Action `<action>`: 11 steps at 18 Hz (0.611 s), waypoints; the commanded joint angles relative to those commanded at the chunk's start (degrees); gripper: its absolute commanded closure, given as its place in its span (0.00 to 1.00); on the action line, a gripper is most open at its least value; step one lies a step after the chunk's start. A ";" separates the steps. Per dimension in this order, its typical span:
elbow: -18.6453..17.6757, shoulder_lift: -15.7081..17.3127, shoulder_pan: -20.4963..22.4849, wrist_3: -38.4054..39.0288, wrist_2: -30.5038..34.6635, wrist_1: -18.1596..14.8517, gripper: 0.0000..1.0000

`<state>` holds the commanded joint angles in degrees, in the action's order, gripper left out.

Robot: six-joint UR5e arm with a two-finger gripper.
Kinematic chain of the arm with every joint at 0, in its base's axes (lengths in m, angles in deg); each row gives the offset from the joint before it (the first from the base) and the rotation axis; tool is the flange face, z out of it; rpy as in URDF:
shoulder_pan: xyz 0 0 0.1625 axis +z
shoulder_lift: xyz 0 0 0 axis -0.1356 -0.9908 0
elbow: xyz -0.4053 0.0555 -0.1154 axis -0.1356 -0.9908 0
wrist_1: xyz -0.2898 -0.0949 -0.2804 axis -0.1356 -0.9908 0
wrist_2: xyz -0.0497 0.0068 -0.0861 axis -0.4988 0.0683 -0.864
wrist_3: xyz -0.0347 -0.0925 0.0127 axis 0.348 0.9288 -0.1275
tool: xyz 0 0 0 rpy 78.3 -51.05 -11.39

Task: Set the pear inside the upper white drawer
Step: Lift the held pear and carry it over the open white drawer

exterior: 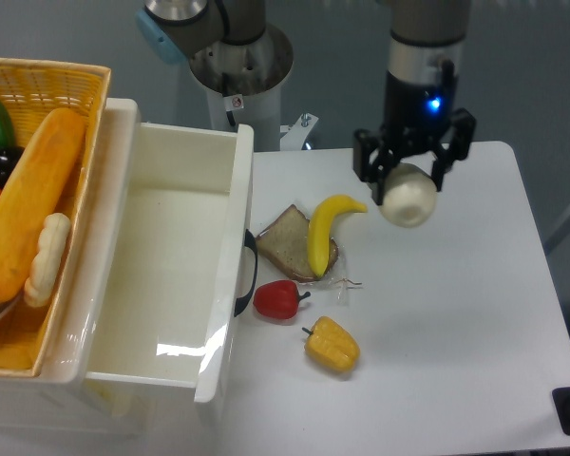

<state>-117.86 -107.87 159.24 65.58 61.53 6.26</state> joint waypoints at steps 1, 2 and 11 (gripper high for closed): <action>-0.18 0.35 -0.97 1.13 -0.61 0.09 0.48; -0.18 0.44 -1.85 2.80 -1.31 0.09 0.48; -1.94 0.71 -8.88 6.51 -3.25 0.26 0.48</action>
<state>-119.79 -107.16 150.36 72.08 58.28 6.52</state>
